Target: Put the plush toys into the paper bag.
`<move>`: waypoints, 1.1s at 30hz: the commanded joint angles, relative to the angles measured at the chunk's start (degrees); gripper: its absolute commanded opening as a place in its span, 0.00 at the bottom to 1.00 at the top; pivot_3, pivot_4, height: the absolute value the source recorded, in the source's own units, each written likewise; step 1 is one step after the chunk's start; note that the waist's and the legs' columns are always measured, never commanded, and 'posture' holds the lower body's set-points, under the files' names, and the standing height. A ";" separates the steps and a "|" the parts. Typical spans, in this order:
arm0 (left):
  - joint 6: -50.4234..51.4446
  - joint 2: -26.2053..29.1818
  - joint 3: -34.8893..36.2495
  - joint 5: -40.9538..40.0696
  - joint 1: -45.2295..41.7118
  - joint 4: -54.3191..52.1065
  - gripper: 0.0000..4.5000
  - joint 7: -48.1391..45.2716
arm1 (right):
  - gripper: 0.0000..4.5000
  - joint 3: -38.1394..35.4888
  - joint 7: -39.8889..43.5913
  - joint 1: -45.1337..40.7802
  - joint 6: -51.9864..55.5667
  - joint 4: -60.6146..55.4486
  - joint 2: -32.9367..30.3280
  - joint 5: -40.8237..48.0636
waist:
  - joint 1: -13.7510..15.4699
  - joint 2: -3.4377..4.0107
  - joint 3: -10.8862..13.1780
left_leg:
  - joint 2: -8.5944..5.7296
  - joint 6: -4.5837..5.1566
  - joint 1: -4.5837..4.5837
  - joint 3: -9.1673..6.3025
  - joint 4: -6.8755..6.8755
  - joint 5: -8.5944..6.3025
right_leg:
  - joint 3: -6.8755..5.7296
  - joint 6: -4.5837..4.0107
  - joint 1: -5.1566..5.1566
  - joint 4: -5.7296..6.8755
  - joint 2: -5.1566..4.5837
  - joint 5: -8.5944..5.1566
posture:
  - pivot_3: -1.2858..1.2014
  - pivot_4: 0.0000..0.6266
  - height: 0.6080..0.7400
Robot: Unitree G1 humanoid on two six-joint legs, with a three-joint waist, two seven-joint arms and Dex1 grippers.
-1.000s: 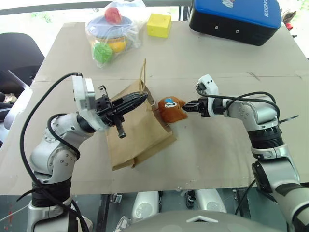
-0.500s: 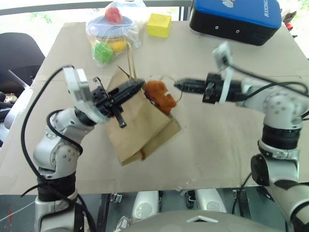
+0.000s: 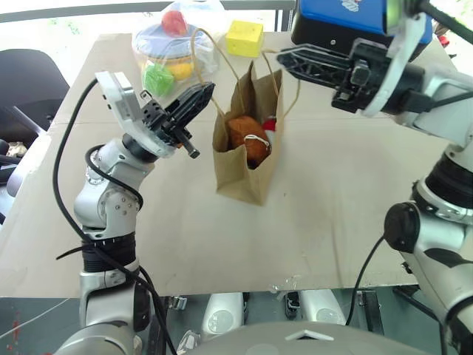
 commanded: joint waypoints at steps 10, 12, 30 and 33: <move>-4.07 7.19 -5.68 10.91 -19.40 26.65 0.00 -12.84 | 0.01 -4.25 -10.33 9.26 -10.70 -7.38 -6.58 26.57 | -0.06 0.02 0.01 | 0.02 0.00 -0.01 0.03 -0.01 0.00 | 0.02 0.00 -0.03 -0.01 0.05 0.00 | 0.52 0.24 0.95; -5.70 5.48 -8.06 13.45 -22.13 31.32 0.00 -14.53 | 0.01 -1.24 -10.43 11.05 -12.30 -8.80 -7.33 23.74 | -0.03 0.00 0.00 | 0.02 0.00 0.00 0.01 -0.01 0.00 | 0.00 0.00 -0.02 -0.03 0.07 0.00 | 0.52 0.24 0.95; 2.03 12.41 -1.33 11.54 -25.48 40.92 0.22 -24.16 | 0.98 36.68 11.27 20.54 -40.71 -11.18 -10.14 -26.02 | -0.45 -0.03 0.02 | 0.04 0.01 -0.08 0.01 0.03 0.00 | 0.13 0.01 -0.15 -0.04 0.21 -0.01 | 0.52 0.24 0.95; 9.11 15.27 1.73 7.59 -18.97 31.82 0.55 -23.48 | 0.76 39.24 15.40 19.55 -43.81 -7.97 -8.61 -29.74 | -0.47 -0.03 0.02 | 0.07 0.00 -0.09 0.00 0.04 0.01 | 0.14 0.01 -0.14 -0.04 0.17 -0.01 | 0.52 0.24 0.95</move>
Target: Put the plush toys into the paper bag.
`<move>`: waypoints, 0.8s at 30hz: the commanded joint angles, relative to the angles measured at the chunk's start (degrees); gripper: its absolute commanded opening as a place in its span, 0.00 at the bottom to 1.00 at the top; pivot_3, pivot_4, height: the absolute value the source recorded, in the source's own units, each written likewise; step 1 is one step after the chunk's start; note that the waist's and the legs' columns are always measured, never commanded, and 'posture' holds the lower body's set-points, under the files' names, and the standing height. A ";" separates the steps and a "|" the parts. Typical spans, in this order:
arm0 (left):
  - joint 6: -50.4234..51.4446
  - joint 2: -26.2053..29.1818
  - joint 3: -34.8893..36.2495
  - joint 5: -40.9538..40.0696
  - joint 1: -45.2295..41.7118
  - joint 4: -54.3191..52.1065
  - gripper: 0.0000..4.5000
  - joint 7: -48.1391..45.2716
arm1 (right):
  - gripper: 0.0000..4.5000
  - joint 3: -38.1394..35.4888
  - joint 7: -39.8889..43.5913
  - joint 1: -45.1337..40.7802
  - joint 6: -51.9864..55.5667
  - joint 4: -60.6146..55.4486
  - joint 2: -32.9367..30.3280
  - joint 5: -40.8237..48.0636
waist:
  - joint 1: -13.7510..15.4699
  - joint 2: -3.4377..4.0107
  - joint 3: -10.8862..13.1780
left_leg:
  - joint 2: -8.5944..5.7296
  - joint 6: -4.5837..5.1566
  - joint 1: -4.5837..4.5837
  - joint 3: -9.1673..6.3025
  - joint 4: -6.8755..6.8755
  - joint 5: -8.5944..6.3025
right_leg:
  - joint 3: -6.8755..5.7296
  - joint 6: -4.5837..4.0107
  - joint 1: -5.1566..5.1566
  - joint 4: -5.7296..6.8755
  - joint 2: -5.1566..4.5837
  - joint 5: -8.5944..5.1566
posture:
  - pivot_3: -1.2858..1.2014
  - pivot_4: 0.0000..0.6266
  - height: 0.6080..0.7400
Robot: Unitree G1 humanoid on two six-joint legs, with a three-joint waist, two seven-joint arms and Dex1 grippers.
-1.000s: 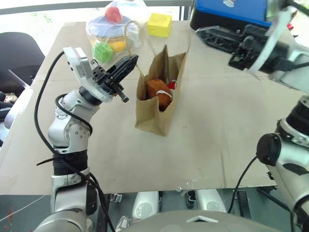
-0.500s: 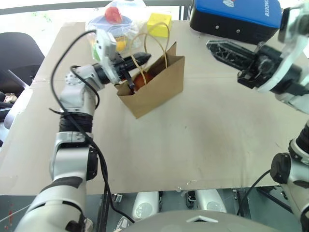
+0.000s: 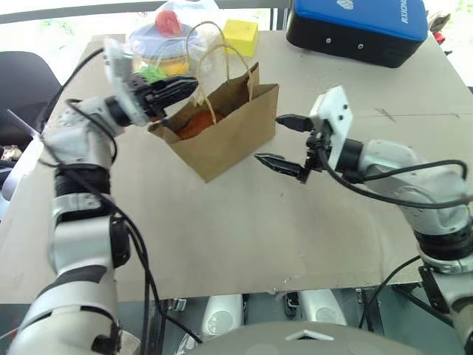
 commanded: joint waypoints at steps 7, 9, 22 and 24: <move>12.22 6.38 12.78 -10.25 14.66 -16.13 1.00 2.61 | 0.04 7.26 9.81 -3.64 -9.37 6.98 5.51 -11.12 | 0.33 -0.05 0.02 | 0.00 0.00 -0.01 -0.04 0.03 0.00 | -0.11 0.00 0.01 0.02 -0.09 0.00 | 0.52 0.24 0.95; 14.07 9.06 13.66 -11.24 19.23 -17.83 1.00 -1.00 | 0.02 8.33 10.97 -5.29 -10.87 9.74 7.94 -12.75 | 0.52 -0.06 0.02 | 0.00 0.00 0.00 -0.05 0.03 0.00 | -0.13 0.00 0.01 0.04 -0.11 0.00 | 0.52 0.24 0.95; 5.28 10.68 3.87 -4.39 15.77 -10.60 1.00 -11.04 | 0.02 10.12 17.35 -11.73 -22.30 27.51 19.13 -22.94 | 0.52 -0.12 0.00 | -0.08 0.00 0.02 -0.07 0.01 0.00 | -0.29 -0.02 0.05 0.10 -0.14 0.00 | 0.52 0.24 0.95; 3.19 10.63 1.66 -2.39 12.19 -6.50 1.00 -13.05 | 0.02 10.14 18.26 -11.76 -22.41 27.61 19.42 -23.41 | 0.29 -0.12 0.00 | -0.07 0.00 0.03 -0.06 0.01 0.00 | -0.26 -0.02 0.05 0.08 -0.12 0.00 | 0.52 0.24 0.95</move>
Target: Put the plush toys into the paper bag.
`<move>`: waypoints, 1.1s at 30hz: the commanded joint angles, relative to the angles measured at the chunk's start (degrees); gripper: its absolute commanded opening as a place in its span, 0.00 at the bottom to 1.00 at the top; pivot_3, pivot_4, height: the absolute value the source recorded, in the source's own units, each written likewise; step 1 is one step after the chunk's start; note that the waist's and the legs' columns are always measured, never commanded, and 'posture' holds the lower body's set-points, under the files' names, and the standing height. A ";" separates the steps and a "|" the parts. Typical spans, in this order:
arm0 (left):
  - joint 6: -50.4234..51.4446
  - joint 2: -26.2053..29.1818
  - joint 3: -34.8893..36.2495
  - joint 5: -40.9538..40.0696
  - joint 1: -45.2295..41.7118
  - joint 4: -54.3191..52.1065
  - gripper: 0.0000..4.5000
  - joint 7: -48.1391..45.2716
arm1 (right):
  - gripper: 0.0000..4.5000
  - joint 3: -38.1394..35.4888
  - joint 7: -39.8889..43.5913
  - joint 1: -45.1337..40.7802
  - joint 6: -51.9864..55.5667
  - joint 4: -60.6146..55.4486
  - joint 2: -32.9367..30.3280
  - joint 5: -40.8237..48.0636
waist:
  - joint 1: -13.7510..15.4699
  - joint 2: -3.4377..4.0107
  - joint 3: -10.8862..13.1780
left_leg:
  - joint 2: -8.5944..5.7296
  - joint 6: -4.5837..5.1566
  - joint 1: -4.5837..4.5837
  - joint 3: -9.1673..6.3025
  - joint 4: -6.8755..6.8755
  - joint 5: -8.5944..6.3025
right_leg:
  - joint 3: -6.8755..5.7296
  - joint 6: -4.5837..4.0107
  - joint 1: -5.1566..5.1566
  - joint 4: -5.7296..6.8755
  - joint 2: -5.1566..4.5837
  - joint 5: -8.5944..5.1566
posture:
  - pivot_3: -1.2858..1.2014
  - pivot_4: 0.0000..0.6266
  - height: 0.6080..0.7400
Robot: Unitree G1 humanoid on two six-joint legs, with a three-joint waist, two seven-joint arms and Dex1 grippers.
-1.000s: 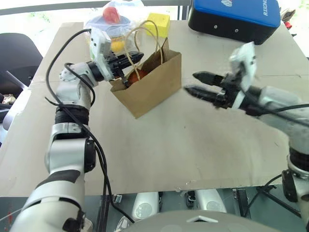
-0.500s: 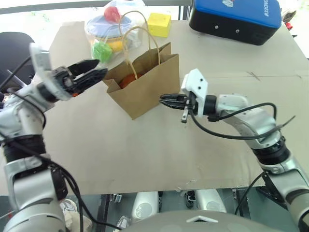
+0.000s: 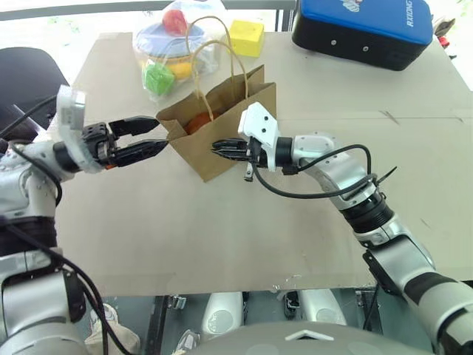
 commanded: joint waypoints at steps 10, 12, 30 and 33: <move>-0.73 0.13 -5.74 1.70 -4.63 2.28 1.00 -9.12 | 0.02 -1.57 -2.78 -3.78 -5.94 8.96 6.41 -7.08 | -1.61 0.00 0.00 | 0.06 -0.02 0.00 0.02 0.01 0.01 | 0.07 0.00 -0.02 0.02 0.06 0.00 | 0.52 0.24 0.95; -1.68 0.26 -4.41 2.03 -1.92 0.08 1.00 -8.15 | 0.02 -1.83 -3.29 -4.03 -7.24 10.80 7.27 -7.94 | -1.80 0.01 0.00 | 0.06 -0.02 0.01 0.03 0.01 0.01 | 0.09 0.00 -0.02 0.01 0.05 0.00 | 0.52 0.24 0.95; -5.24 -1.86 7.04 -1.95 15.43 -18.97 1.00 4.47 | 0.02 -3.97 -2.30 -3.87 -8.87 12.52 10.14 -8.57 | -1.41 0.02 0.01 | 0.06 -0.02 0.03 0.00 -0.04 0.00 | 0.01 0.00 -0.02 0.08 -0.09 0.00 | 0.52 0.24 0.95; -8.01 -2.61 5.33 1.04 15.66 -19.04 1.00 7.00 | 0.02 -3.81 -1.70 -3.91 -8.99 12.48 10.26 -8.47 | -1.45 0.02 0.01 | 0.05 -0.02 0.03 0.00 -0.04 0.00 | 0.01 0.00 -0.02 0.06 -0.08 0.00 | 0.52 0.24 0.95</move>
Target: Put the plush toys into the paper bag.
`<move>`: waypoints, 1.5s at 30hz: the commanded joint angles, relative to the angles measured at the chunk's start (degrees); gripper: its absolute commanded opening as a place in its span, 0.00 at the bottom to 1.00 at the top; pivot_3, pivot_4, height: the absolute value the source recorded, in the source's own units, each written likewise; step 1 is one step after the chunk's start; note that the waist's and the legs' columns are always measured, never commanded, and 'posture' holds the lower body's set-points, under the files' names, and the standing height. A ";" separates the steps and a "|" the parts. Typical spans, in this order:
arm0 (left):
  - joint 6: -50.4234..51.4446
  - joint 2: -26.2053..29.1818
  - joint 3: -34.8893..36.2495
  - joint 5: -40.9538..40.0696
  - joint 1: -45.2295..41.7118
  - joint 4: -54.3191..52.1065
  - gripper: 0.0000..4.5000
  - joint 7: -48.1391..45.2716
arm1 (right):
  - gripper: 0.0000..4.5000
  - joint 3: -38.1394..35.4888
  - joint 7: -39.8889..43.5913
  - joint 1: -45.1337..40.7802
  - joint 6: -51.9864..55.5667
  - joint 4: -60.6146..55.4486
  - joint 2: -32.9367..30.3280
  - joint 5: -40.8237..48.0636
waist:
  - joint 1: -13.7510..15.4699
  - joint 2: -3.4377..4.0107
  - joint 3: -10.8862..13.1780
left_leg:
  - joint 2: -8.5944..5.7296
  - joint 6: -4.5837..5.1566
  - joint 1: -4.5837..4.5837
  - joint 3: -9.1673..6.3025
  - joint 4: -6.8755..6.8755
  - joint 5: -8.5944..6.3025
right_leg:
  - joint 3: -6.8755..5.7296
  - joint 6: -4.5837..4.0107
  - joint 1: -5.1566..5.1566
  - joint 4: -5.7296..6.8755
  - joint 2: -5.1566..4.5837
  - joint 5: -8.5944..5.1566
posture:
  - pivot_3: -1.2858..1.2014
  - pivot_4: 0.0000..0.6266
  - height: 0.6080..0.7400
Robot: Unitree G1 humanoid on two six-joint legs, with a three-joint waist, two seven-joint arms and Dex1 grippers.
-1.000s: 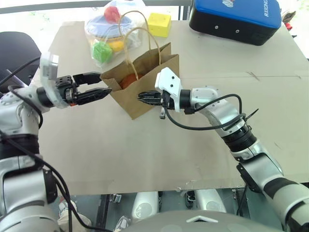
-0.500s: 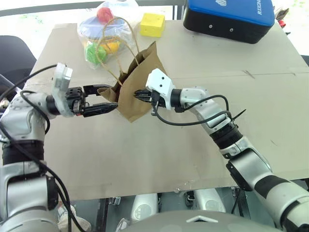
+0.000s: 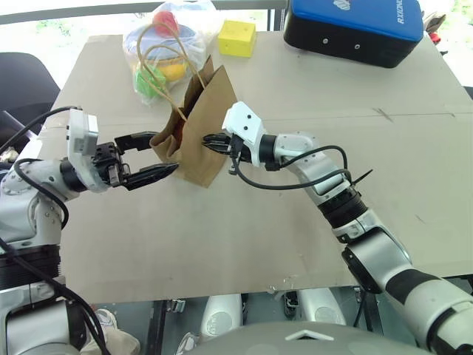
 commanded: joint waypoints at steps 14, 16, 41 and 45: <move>-2.39 -14.80 2.53 5.69 14.04 -24.40 1.00 32.45 | 0.02 -1.09 1.31 -0.26 -0.20 -3.59 1.45 0.63 | 0.03 -0.01 -0.01 | 0.01 0.00 0.00 -0.01 -0.03 -0.01 | 0.04 0.01 0.00 0.00 -0.06 0.01 | 0.52 0.24 0.95; -3.16 -16.42 2.16 7.59 15.48 -26.29 1.00 36.30 | 0.02 -1.33 1.35 -0.22 0.07 -3.86 1.49 0.91 | 0.03 -0.01 -0.01 | 0.01 0.00 0.03 -0.01 -0.05 -0.01 | 0.04 0.01 0.00 0.01 -0.06 0.01 | 0.52 0.24 0.95; -2.62 -14.94 -12.04 -3.10 -8.79 -7.28 0.00 10.79 | 0.60 -28.32 8.81 40.19 21.88 -58.67 -35.51 23.27 | 2.76 0.12 -0.02 | -0.18 0.12 0.07 -0.03 0.04 -0.07 | -0.01 0.03 0.29 -0.23 -0.09 0.00 | 0.52 0.24 0.95; -6.74 -16.63 -18.16 2.11 -14.24 1.33 0.00 4.91 | 0.99 -38.74 9.32 49.62 21.93 -63.18 -40.13 26.67 | 1.73 0.12 -0.02 | -0.14 0.12 0.25 -0.09 0.05 -0.07 | 0.26 0.02 0.30 -0.12 0.15 0.00 | 0.52 0.24 0.95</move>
